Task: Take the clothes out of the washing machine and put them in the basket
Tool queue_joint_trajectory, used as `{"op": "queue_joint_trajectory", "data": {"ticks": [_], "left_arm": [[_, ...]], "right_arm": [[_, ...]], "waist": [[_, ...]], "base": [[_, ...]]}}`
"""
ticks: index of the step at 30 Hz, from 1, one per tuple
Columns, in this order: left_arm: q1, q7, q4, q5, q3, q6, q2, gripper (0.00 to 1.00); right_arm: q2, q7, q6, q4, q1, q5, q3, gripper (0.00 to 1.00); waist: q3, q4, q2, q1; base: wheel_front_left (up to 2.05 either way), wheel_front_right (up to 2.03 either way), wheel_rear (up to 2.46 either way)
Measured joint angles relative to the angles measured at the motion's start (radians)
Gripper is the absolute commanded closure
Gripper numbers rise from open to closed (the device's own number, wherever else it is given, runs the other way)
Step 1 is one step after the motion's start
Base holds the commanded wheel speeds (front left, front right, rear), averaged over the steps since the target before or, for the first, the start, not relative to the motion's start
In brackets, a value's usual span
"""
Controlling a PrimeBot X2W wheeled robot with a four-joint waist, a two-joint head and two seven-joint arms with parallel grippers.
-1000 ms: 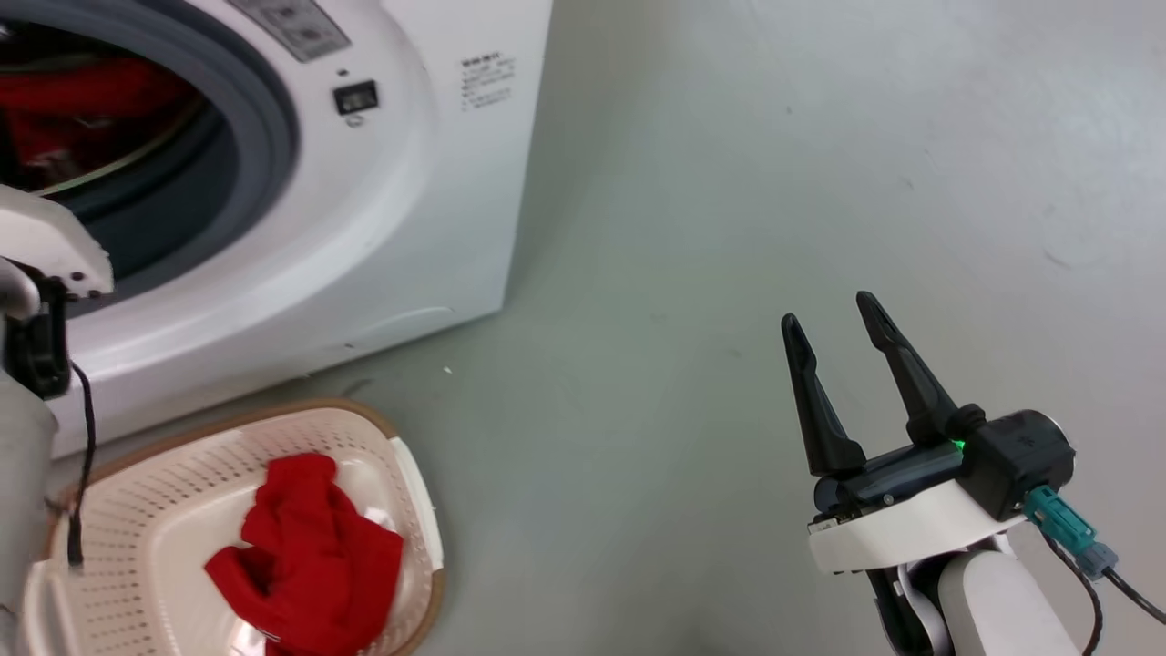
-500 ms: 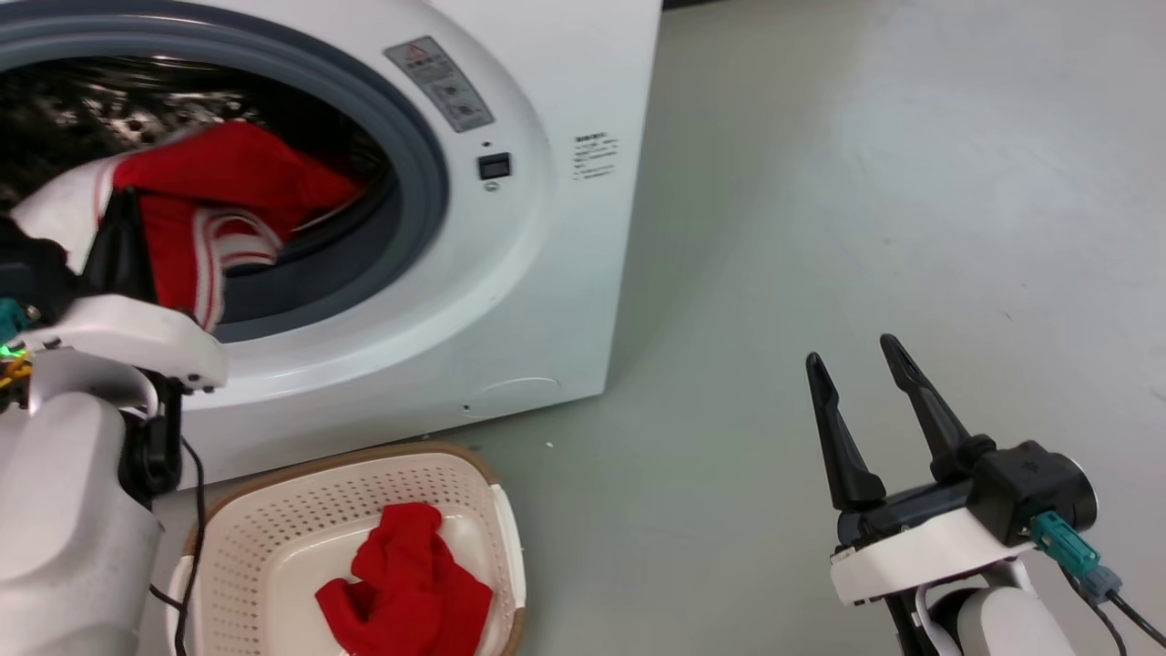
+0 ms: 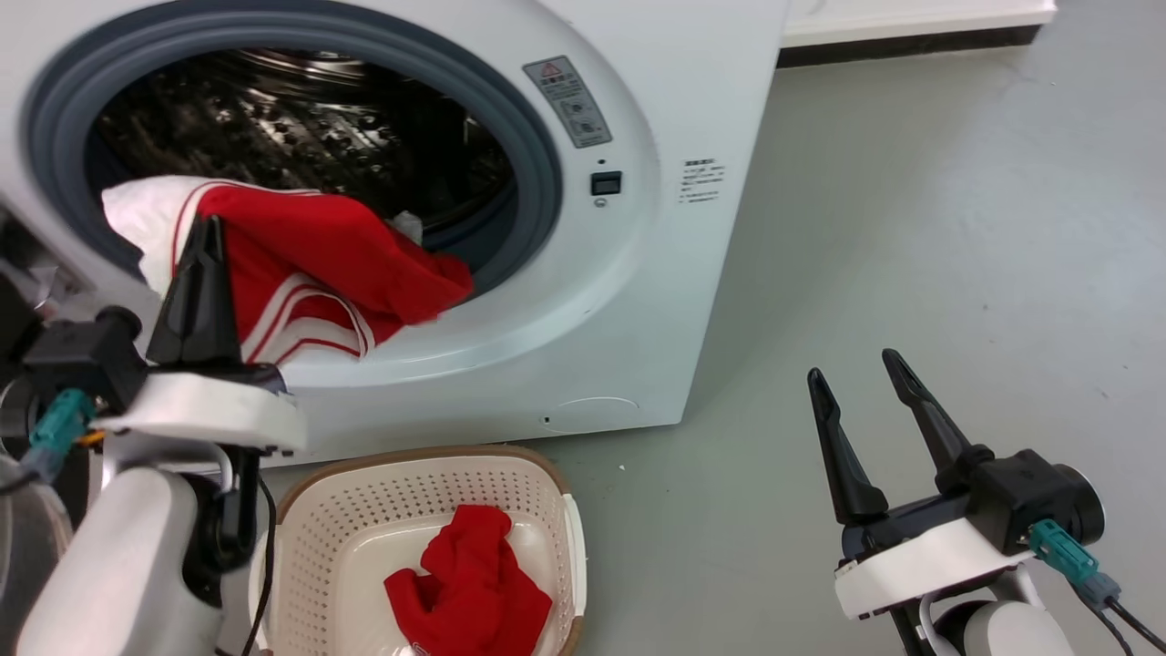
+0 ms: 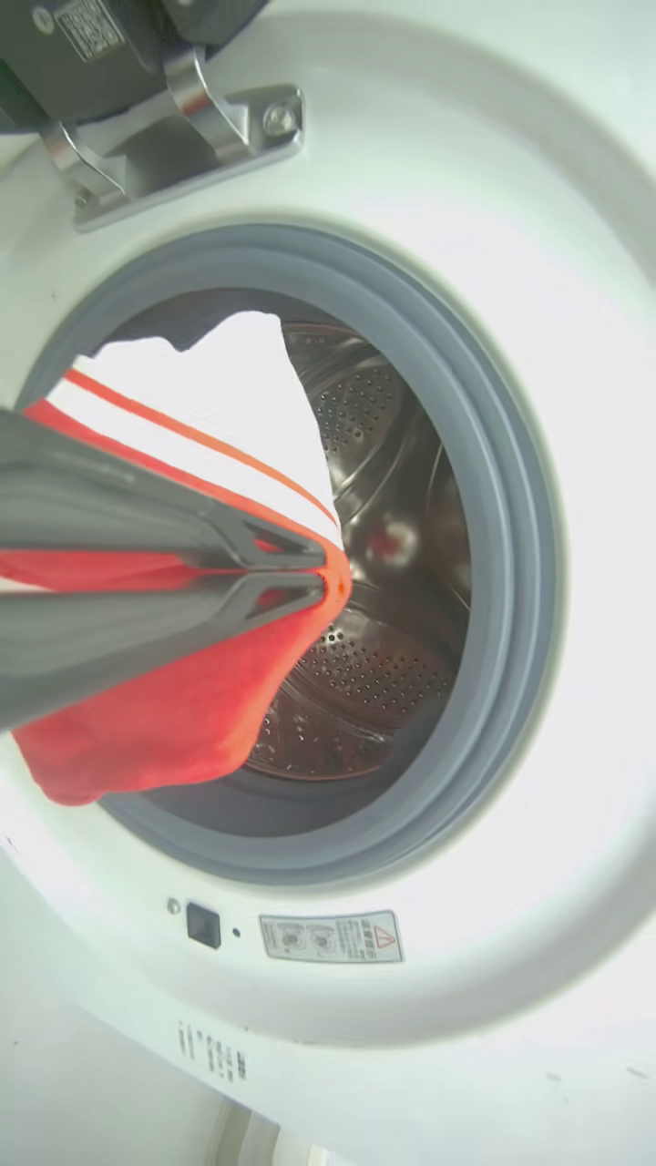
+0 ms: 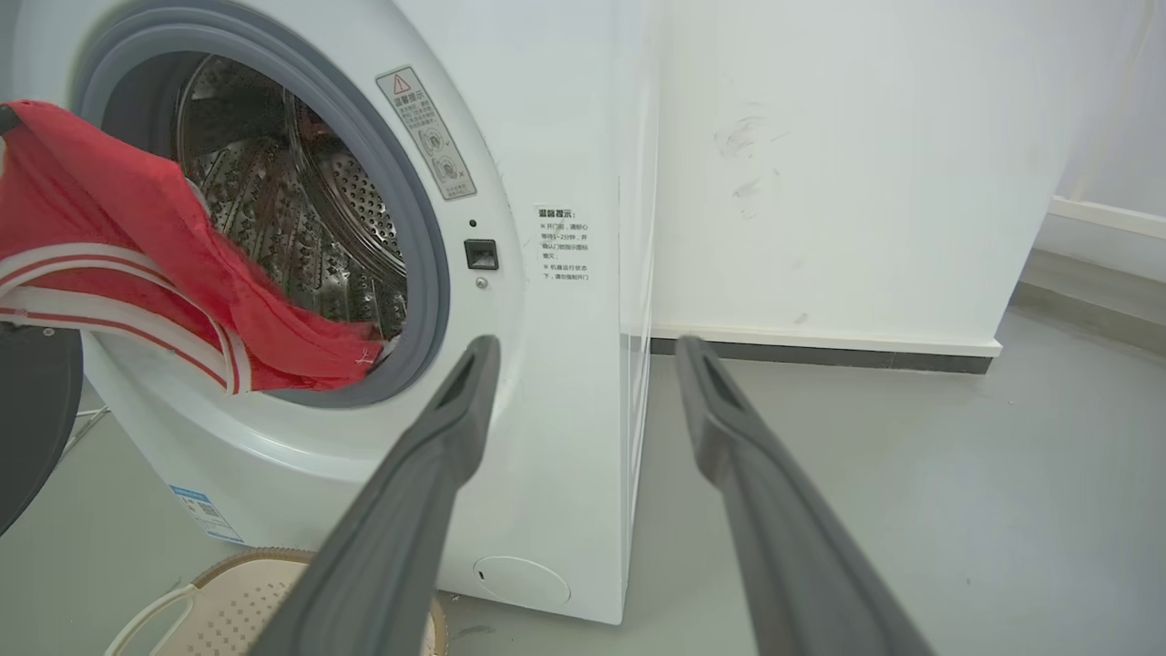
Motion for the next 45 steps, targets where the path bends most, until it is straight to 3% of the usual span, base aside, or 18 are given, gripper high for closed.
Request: {"op": "queue_joint_trajectory", "data": {"ticks": [12, 19, 29, 45], "left_arm": [[0.203, 0.058, -0.339, 0.047, -0.043, 0.105, 0.007, 1.00], [0.297, 0.088, -0.385, 0.021, -0.056, 0.132, 0.000, 1.00], [0.397, 0.095, -0.227, -0.030, -0.140, 0.110, -0.069, 1.00], [0.335, 0.058, 0.231, -0.130, -0.191, -0.035, -0.181, 1.00]], "right_arm": [[0.000, 0.030, 0.000, -0.026, 0.016, -0.017, 0.004, 0.00], [0.000, 0.035, 0.000, -0.033, 0.014, -0.019, 0.013, 0.00], [0.000, 0.034, 0.000, -0.038, 0.005, -0.024, 0.016, 0.00], [0.000, 0.024, 0.000, -0.055, -0.066, -0.026, 0.032, 0.00]], "waist": [[-0.015, 0.066, 0.0000, 0.0001], [0.004, 0.080, 0.0000, 0.0002], [0.043, 0.073, 0.0000, 0.0002], [0.192, 0.020, 0.0000, 0.0002]], "base": [[0.00, 0.00, 0.00], [0.00, 0.00, 0.00], [0.00, 0.00, 0.00], [0.00, 0.00, 0.00]]}}
